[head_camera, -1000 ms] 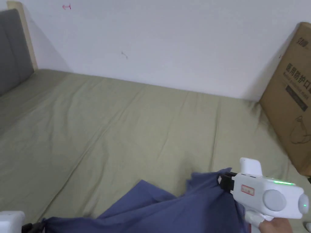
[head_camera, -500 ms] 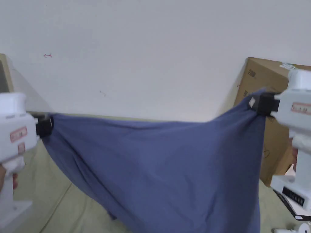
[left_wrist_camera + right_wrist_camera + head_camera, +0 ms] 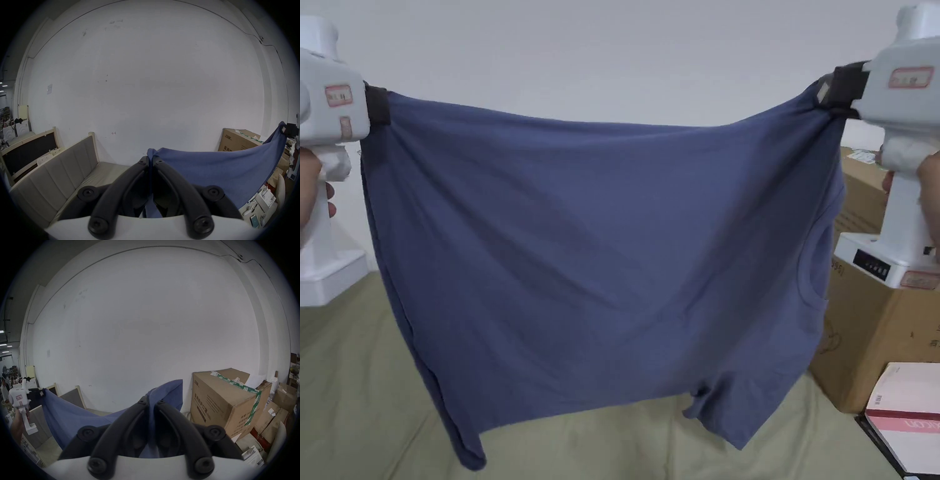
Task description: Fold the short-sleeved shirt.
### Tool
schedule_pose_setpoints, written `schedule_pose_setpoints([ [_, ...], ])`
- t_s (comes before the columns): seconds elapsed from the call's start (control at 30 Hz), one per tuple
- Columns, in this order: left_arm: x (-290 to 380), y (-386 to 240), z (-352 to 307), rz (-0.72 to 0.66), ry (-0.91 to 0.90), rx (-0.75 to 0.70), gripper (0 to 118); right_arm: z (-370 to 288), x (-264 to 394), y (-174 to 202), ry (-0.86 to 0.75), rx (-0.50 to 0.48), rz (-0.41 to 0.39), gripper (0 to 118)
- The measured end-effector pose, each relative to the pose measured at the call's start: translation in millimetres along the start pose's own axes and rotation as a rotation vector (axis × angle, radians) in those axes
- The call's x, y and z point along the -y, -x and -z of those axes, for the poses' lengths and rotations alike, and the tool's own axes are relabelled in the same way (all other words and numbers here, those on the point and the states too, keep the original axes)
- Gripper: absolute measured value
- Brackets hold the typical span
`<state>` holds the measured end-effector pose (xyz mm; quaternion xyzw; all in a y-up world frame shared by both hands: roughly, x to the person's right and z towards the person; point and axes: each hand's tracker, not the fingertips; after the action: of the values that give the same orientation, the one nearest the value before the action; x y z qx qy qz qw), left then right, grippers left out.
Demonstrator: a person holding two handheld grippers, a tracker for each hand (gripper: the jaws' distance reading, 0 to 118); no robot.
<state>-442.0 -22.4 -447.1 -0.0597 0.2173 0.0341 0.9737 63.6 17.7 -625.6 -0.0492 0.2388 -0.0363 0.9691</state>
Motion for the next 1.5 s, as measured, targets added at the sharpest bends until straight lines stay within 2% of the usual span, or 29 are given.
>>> schedule_pose_setpoints([
  [0.1, 37.4, -3.5, 18.6, 0.008, 0.061, -0.012, 3, 27.9, 39.4, -9.7, 0.085, 0.047, -0.002, 3],
  [0.2, 91.9, -3.9, 38.4, -0.001, 0.152, -0.048, 3, 49.4, 91.8, -23.2, 0.172, 0.085, 0.044, 3],
  [0.23, 105.8, -22.6, 27.5, -0.007, 0.140, -0.047, 3, 51.1, 104.8, -25.7, 0.181, 0.092, 0.055, 3],
  [0.37, 137.1, -27.2, 18.0, -0.008, 0.189, -0.043, 2, 38.4, 130.0, -30.1, 0.183, 0.075, 0.068, 3],
  [0.57, 154.3, -24.6, -45.2, -0.001, 0.206, -0.003, 3, -35.5, 142.0, -27.0, 0.165, 0.028, 0.056, 3],
  [0.73, 210.6, -11.4, -126.7, 0.012, 0.266, 0.025, 3, -129.8, 202.7, -26.3, 0.210, 0.013, 0.038, 3],
  [0.87, 291.2, 9.0, -182.7, 0.011, 0.433, 0.031, 3, -196.9, 288.8, -36.4, 0.324, 0.036, 0.126, 3],
  [0.93, 335.5, 10.5, -214.8, 0.022, 0.550, 0.019, 3, -227.1, 340.6, -36.5, 0.414, 0.049, 0.135, 3],
  [1.0, 388.4, 17.6, -237.1, -0.043, 0.687, 0.053, 3, -250.6, 404.3, -35.1, 0.549, 0.084, 0.149, 3],
  [1.07, 428.8, 15.0, -251.9, -0.077, 0.806, 0.053, 3, -261.7, 460.4, -36.8, 0.677, 0.137, 0.205, 3],
  [1.13, 464.4, 11.6, -253.4, -0.036, 0.894, 0.065, 3, -264.6, 509.9, -39.2, 0.790, 0.192, 0.288, 3],
  [1.2, 478.6, 7.8, -257.3, -0.041, 0.898, 0.044, 3, -262.3, 536.5, -43.0, 0.860, 0.244, 0.362, 3],
  [1.23, 481.7, 9.8, -260.3, -0.057, 0.863, 0.071, 5, -264.9, 541.6, -43.2, 0.859, 0.276, 0.383, 8],
  [1.27, 480.0, 8.8, -262.0, -0.041, 0.858, 0.033, 17, -266.2, 541.6, -46.5, 0.842, 0.274, 0.403, 29],
  [1.3, 480.8, 15.8, -261.4, -0.025, 0.842, -0.009, 62, -267.1, 538.1, -48.9, 0.838, 0.273, 0.404, 77],
  [1.33, 473.9, 15.7, -267.9, -0.015, 0.790, -0.016, 96, -269.3, 532.6, -50.4, 0.836, 0.273, 0.410, 105],
  [1.37, 466.0, 14.2, -275.6, -0.010, 0.741, -0.009, 109, -278.5, 520.0, -46.2, 0.811, 0.260, 0.413, 115],
  [1.4, 454.6, 11.3, -287.3, -0.006, 0.659, 0.021, 110, -287.3, 505.5, -41.2, 0.727, 0.228, 0.398, 115],
  [1.5, 427.3, 1.6, -329.7, 0.042, 0.302, 0.088, 110, -320.3, 453.8, -8.5, 0.492, 0.114, 0.233, 115],
])
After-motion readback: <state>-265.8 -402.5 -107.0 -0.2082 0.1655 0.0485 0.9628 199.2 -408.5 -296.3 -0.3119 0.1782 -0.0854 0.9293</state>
